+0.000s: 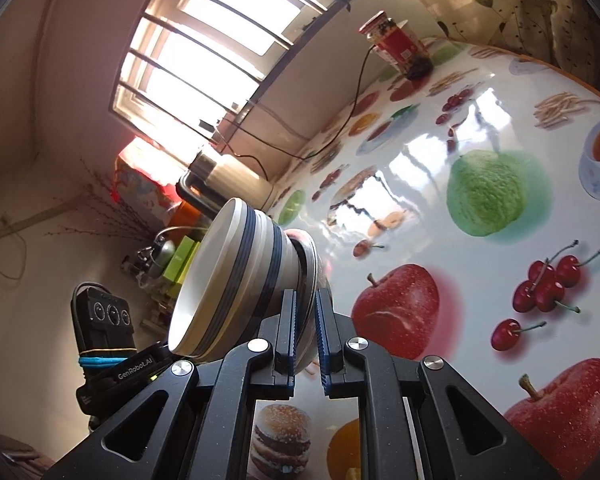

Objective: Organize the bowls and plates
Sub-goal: 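Lift the steel bowl stack with both grippers toward the cream plates, then lower the steel bowl stack onto the cream plate stack with both grippers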

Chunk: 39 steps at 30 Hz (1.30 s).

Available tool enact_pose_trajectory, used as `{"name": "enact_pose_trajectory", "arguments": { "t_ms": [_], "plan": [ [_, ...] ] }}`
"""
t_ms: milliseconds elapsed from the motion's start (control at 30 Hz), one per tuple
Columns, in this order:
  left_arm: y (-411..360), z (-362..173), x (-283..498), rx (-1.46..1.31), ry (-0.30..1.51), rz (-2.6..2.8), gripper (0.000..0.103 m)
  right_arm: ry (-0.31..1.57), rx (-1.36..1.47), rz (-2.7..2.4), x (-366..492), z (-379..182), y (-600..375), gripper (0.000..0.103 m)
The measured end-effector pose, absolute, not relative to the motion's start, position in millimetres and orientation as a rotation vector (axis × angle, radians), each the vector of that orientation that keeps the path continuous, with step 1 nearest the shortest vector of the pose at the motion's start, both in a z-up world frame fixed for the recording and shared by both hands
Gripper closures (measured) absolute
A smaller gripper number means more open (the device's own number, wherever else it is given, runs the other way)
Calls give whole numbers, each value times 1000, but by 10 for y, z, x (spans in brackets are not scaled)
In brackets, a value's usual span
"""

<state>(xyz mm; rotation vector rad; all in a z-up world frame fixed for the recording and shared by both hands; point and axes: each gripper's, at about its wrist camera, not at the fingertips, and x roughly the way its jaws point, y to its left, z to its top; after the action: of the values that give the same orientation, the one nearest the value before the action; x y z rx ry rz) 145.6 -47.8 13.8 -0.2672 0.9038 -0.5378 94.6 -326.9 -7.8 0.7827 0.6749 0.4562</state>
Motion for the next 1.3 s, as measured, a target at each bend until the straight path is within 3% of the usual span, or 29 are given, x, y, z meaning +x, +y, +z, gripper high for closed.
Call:
{"name": "enact_pose_trajectory", "arguments": {
  "t_ms": [1300],
  "plan": [
    [412, 324, 1649, -348, 851, -363, 91, 739, 709, 637, 1702, 170, -2419, 92]
  ]
}}
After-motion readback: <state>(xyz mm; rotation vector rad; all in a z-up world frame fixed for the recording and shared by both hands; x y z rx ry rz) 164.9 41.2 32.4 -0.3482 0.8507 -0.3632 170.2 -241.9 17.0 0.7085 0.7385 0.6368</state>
